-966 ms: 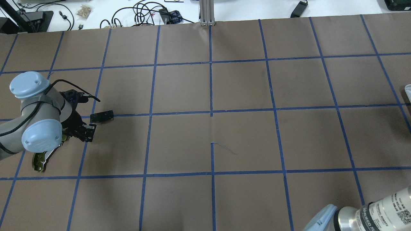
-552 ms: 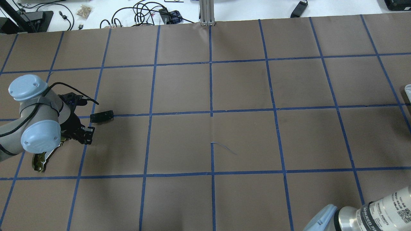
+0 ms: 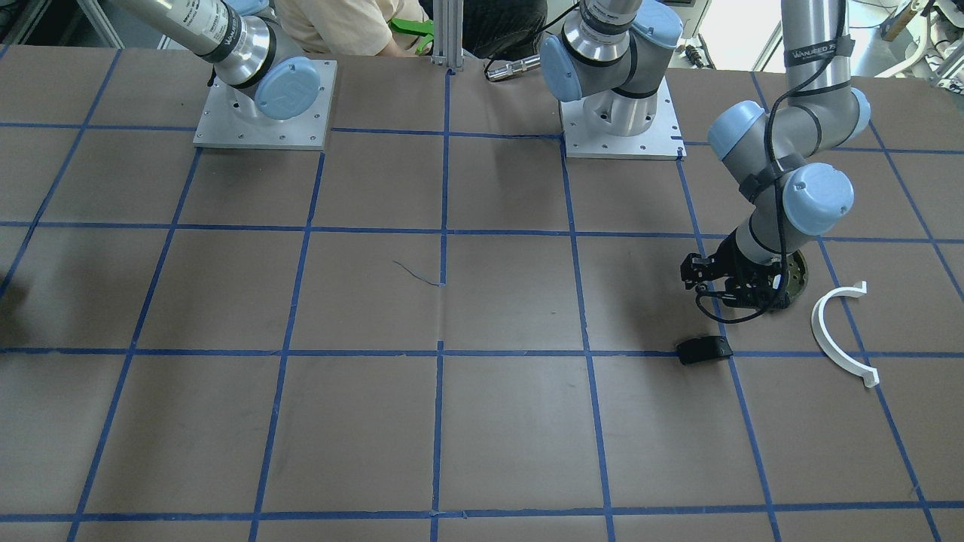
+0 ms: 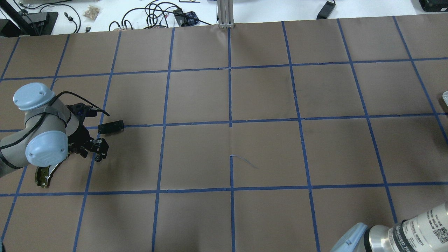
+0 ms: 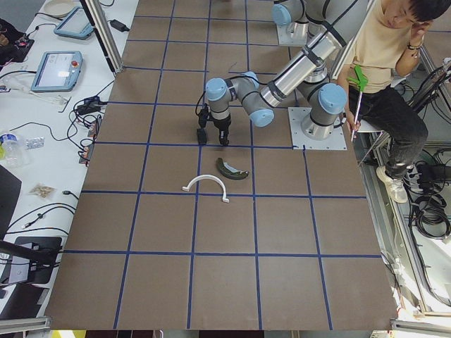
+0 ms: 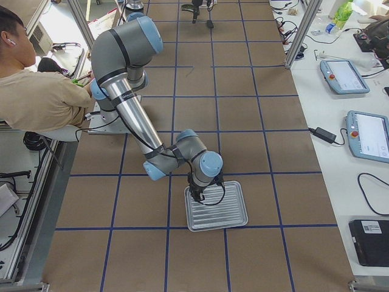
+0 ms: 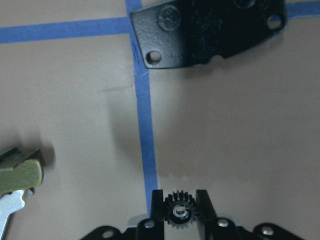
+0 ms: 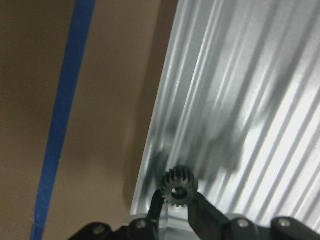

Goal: Place bearing gear from tray to pile

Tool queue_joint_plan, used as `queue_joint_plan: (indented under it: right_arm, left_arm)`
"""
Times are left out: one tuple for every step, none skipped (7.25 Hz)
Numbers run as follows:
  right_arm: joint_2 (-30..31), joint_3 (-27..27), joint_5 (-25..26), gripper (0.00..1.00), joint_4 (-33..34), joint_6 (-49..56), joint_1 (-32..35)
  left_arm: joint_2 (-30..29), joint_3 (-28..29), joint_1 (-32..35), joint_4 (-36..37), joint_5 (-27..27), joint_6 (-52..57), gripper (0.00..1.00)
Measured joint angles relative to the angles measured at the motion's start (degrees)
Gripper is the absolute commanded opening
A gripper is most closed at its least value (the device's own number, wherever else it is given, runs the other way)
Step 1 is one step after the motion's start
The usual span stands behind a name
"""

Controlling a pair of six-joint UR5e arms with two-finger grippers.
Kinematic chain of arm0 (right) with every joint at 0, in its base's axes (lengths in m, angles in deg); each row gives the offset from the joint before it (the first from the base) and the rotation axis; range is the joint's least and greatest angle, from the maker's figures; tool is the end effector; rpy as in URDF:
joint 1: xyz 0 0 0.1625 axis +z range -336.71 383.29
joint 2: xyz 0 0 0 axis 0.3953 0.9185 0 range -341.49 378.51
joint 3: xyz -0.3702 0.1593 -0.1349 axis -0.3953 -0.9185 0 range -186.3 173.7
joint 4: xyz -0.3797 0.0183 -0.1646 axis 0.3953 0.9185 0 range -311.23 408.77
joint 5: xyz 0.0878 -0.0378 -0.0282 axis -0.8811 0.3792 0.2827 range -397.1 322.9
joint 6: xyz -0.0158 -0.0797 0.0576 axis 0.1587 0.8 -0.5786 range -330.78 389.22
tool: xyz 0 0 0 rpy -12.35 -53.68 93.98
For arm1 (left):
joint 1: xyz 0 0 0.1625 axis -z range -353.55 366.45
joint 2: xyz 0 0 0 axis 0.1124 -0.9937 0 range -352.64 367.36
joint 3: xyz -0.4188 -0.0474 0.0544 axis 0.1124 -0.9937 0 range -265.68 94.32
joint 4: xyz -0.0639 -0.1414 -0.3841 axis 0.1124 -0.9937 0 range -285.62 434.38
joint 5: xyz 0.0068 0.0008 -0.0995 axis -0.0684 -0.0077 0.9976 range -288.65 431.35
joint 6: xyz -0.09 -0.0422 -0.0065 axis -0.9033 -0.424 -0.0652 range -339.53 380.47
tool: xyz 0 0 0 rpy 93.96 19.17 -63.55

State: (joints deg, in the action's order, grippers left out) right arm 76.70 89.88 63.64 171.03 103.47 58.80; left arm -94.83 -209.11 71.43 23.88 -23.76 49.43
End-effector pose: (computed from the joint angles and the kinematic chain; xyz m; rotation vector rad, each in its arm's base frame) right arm -0.4400 -0.4551 0.1749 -0.5492 3.0663 0.3315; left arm 0.0787 -0.4628 0.1883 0.1138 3.1014 0.2105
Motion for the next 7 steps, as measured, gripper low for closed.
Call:
queue_joint_plan:
  right_arm:
    - [0.2,0.0,0.5,0.0,-0.1,0.0,0.0]
    - [0.3,-0.1,0.7,0.0,-0.2,0.1,0.0]
    - [0.8,-0.1,0.8,0.0,-0.3,0.1,0.2]
    - [2.1,-0.1,0.7,0.0,-0.5,0.1,0.5]
    - [3.7,0.0,0.4,0.0,-1.1,-0.5,1.3]
    - [5.5,0.0,0.2,0.0,-2.5,-2.9,3.3]
    - [7.0,0.1,-0.3,0.0,-4.1,-6.8,6.3]
  left_arm:
    - [0.3,1.3,0.6,-0.9,0.0,-0.4,1.0]
    - [0.7,4.4,1.6,-4.7,-0.1,-1.6,1.0]
    - [1.0,9.7,3.0,-12.1,-0.1,-3.4,1.0]
    - [1.5,16.4,4.9,-20.0,-0.2,-5.2,1.0]
    - [2.4,22.7,6.9,-26.9,-0.2,-6.9,1.0]
    - [3.8,27.7,9.0,-32.3,-0.2,-8.9,1.0]
    - [6.2,30.7,11.7,-36.0,-0.1,-10.6,1.0]
